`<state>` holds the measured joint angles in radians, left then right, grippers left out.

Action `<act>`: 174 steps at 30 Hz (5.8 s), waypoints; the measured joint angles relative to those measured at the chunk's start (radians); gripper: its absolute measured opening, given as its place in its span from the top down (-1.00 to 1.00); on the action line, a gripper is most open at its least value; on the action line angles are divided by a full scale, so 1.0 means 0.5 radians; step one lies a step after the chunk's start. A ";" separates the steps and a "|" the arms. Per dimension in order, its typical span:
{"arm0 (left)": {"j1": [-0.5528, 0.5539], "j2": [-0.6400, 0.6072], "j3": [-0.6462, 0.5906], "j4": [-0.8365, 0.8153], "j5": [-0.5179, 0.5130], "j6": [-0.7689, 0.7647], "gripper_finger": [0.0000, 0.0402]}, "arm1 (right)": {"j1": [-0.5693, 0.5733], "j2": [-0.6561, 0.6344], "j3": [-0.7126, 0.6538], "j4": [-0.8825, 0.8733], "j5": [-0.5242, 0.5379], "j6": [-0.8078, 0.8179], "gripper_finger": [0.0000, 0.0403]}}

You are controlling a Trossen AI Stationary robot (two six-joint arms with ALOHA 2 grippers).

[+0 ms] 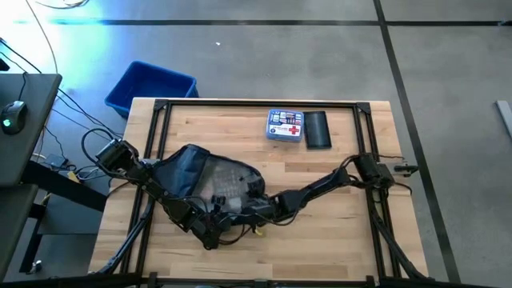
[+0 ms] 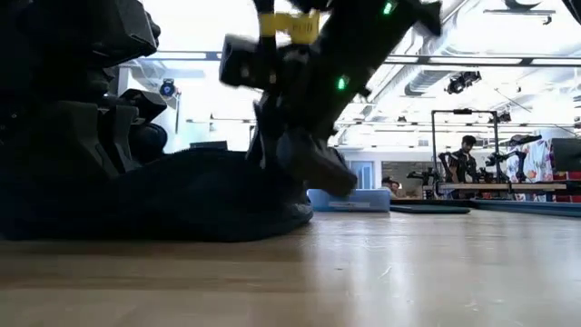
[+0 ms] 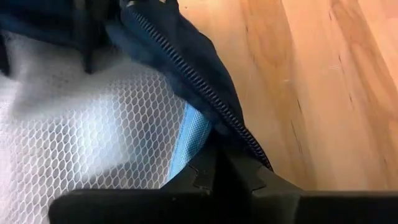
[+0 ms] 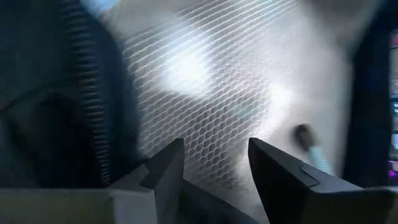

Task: Unpack backpack
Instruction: Remove the blue zipper bag from the black backpack

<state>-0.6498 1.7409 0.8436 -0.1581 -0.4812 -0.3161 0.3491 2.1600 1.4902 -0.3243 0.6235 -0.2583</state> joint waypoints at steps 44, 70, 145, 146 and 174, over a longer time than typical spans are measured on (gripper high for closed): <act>-0.108 0.000 0.001 -0.410 -0.125 0.065 1.00 | -0.699 -0.040 0.007 -0.070 -0.988 0.195 0.95; -0.188 0.000 0.231 -1.783 -0.360 -0.805 0.94 | -0.258 -0.297 -0.002 0.104 -0.740 0.174 1.00; -0.023 0.002 0.005 0.117 -0.033 0.198 1.00 | -0.294 0.184 0.003 0.448 -0.318 0.410 -0.17; -0.023 0.002 0.005 0.117 -0.034 0.198 1.00 | -0.312 0.183 0.004 0.440 -0.337 0.412 -0.10; -0.205 0.001 0.092 -0.149 -0.697 0.262 1.00 | -0.131 0.119 0.430 -0.150 0.192 0.252 1.00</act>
<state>-0.7522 1.7412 0.8898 -0.2328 -0.8297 -0.1852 0.2835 2.2194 1.7054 -0.3991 0.7197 -0.1324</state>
